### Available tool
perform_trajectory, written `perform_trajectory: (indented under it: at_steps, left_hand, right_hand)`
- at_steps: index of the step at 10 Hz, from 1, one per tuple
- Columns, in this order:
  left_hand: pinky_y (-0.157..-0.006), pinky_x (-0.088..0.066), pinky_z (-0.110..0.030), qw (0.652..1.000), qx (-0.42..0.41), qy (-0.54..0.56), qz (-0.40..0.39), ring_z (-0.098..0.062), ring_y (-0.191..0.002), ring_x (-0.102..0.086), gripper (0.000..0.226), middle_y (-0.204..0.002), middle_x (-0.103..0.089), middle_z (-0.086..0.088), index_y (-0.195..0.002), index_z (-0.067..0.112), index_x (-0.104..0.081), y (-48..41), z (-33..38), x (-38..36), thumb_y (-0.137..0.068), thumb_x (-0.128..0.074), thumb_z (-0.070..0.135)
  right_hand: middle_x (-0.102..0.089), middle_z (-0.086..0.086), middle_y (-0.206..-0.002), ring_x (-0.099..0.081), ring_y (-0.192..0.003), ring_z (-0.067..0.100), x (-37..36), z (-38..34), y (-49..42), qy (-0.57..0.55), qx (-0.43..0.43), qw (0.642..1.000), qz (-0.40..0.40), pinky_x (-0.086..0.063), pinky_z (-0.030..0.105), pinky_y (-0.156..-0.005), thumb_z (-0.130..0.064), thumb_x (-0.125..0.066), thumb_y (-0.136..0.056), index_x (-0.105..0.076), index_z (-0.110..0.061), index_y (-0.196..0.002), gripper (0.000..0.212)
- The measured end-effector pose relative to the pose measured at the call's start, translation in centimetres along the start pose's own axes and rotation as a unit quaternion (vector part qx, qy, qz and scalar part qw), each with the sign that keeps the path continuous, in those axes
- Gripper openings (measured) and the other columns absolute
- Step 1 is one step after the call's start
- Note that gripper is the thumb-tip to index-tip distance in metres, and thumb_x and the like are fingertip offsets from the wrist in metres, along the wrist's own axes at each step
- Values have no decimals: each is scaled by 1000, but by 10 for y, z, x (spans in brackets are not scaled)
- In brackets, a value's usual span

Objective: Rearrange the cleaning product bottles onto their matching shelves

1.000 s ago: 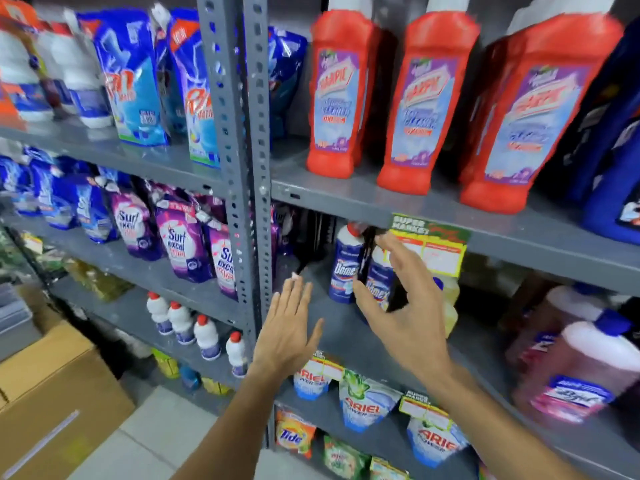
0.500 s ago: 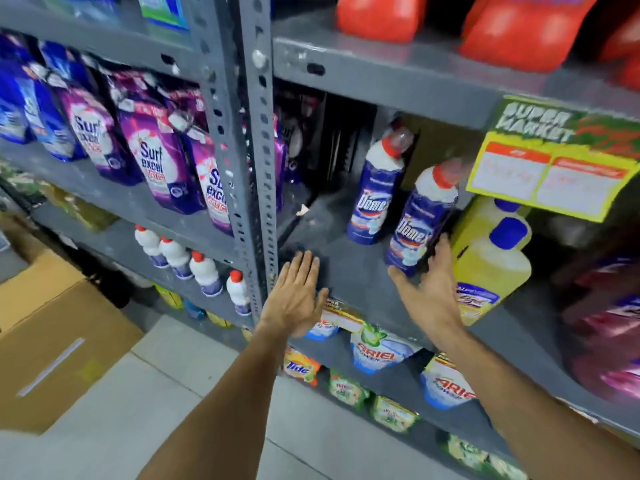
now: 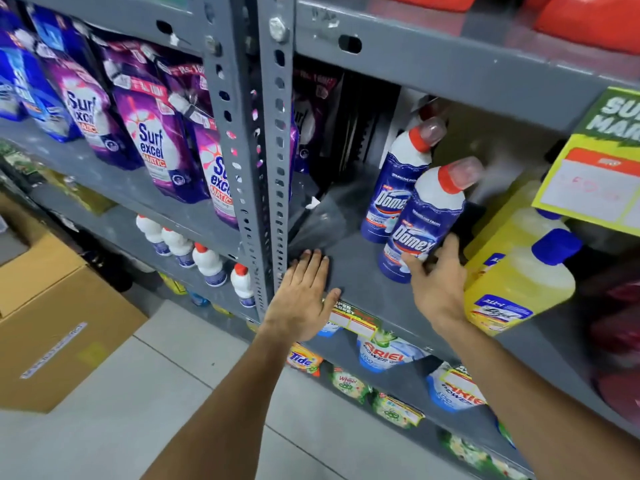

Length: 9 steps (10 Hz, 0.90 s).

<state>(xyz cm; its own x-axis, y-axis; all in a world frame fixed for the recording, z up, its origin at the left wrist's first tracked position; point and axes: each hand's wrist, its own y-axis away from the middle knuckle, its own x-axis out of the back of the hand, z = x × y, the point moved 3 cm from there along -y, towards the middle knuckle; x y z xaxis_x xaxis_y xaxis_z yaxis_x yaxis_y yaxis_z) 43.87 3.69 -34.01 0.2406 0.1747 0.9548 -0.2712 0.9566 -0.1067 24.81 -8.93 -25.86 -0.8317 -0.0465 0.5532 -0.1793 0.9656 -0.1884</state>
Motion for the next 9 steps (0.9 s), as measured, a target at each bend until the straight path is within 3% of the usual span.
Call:
perform_trajectory:
  at_steps: [2,6,7,8,9]
  left_hand:
    - [-120,12,-33,1000,2,11,-8,-21,-153,3,73,-167,-7,-6,-157,12,-9,1,0,0,-99,-12,57]
    - [-121,10,-36,1000,1,10,-29,-21,-153,4,74,-167,-5,-7,-157,12,-6,0,0,2,-99,-11,57]
    - [-121,9,-37,999,1,11,-40,-22,-153,5,73,-167,-4,-8,-157,11,-5,-2,1,3,-99,-13,56]
    - [-122,7,-39,999,0,-8,-40,-23,-153,5,73,-167,-3,-10,-156,9,-4,-1,2,6,-100,-13,54]
    - [-124,4,-40,1000,2,-28,13,-25,-153,6,71,-166,-3,-13,-156,5,-6,8,11,14,-102,-16,51]
  right_hand:
    - [-65,5,-132,-64,-110,12,-24,-18,8,-61,34,994,-87,-49,1,-68,-19,-78,-87,-46,-11,-135,57]
    - [-60,5,-140,-59,-119,11,-37,-27,3,-73,29,991,-106,-46,-2,-62,-21,-75,-89,-42,-12,-140,62]
    - [-58,5,-142,-59,-126,16,-33,-29,6,-74,21,990,-114,-50,5,-71,-21,-74,-90,-40,-13,-145,65]
    - [-56,4,-143,-57,-129,15,-22,-39,18,-109,23,988,-109,-55,22,-91,-16,-74,-90,-36,-12,-150,71]
    - [-52,-16,-126,-58,-107,-14,-3,-57,33,-150,52,983,-89,-47,0,-79,-6,-75,-88,-37,-6,-150,72]
